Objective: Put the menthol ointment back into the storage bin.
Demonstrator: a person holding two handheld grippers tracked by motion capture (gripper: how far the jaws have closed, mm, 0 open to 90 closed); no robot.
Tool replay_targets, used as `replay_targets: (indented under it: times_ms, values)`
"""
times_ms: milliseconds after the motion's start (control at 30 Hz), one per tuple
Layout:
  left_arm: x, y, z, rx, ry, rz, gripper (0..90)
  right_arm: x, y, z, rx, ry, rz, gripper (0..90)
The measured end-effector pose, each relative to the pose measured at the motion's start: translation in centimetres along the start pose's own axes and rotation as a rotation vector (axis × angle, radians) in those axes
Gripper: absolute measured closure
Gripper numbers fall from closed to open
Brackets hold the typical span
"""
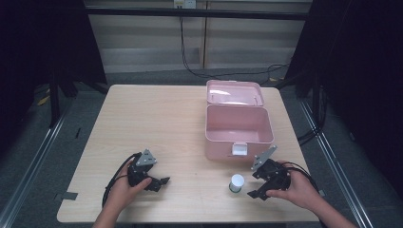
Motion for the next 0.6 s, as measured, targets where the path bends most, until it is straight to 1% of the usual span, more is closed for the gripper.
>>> replay_targets:
  times_ms: [100,133,267,367,433,500,600]
  values:
    - [0.0,0.0,0.0,0.000,-0.001,0.000,6.4,-0.3,0.0,-0.1,-0.007,-0.006,-0.008,26.3]
    - [0.0,0.0,0.0,0.000,0.000,0.000,6.4,-0.7,-0.1,-0.2,-0.010,-0.014,-0.009,26.3]
    - [0.0,0.0,0.0,0.000,0.000,0.000,6.4,-1.2,-0.2,-0.4,-0.015,-0.014,-0.008,26.3]
    - [0.0,0.0,0.0,0.000,0.000,0.000,6.4,-1.7,-0.4,-0.6,-0.029,-0.019,-0.023,27.6]
    - [0.0,0.0,0.0,0.000,-0.001,0.001,6.4,-1.8,-0.4,-0.6,-0.028,-0.023,-0.023,27.7]
    - [0.0,0.0,0.0,0.000,-0.001,0.000,6.4,-2.3,-0.3,-0.9,-0.032,-0.025,-0.035,28.8]
    - [0.0,0.0,0.0,0.000,-0.002,0.001,6.4,-2.6,-0.2,-1.0,-0.029,-0.040,-0.048,30.2]
Point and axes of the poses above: each handheld gripper's, and its own axes: y roughly forward along the jaws, x roughly out of its underside, z roughly to its right, the point moved 8 cm from there along y, roughly forward along the jaws, and after that the axes turned 15 degrees about x, right-handed, at the moved point
